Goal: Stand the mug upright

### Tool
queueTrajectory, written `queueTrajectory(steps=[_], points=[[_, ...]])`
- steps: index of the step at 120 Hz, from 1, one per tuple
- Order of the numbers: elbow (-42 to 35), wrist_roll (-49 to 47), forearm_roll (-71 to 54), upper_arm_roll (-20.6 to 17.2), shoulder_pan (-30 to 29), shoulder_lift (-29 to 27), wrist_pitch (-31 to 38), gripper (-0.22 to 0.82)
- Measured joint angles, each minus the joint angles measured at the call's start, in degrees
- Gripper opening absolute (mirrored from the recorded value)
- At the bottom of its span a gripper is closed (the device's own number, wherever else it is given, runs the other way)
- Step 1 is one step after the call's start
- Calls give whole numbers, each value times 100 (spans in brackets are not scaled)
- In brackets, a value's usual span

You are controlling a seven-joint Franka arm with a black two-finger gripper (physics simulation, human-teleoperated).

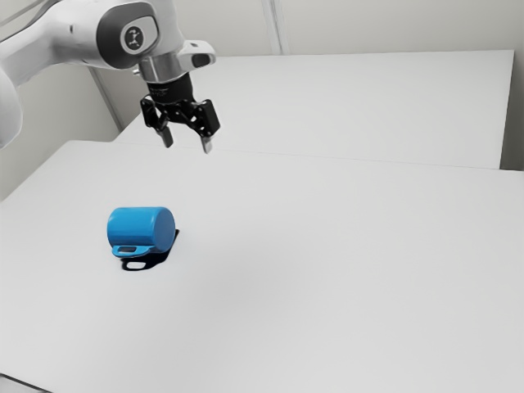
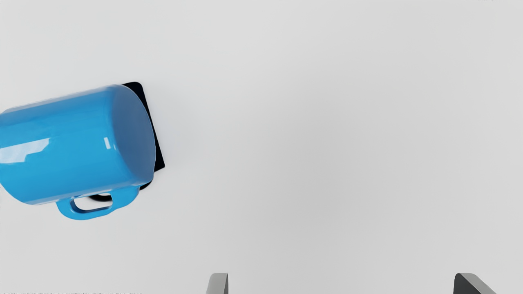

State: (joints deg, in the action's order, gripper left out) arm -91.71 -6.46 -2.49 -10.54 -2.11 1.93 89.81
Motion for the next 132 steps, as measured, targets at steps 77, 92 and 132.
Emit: queueTrajectory(steps=[77, 92, 132], points=[[475, 26, 30, 60, -904, 504, -266, 60], [567, 105, 31, 62, -1250, 658, -323, 60], [749, 569, 36, 51, -2289, 1242, -315, 60]])
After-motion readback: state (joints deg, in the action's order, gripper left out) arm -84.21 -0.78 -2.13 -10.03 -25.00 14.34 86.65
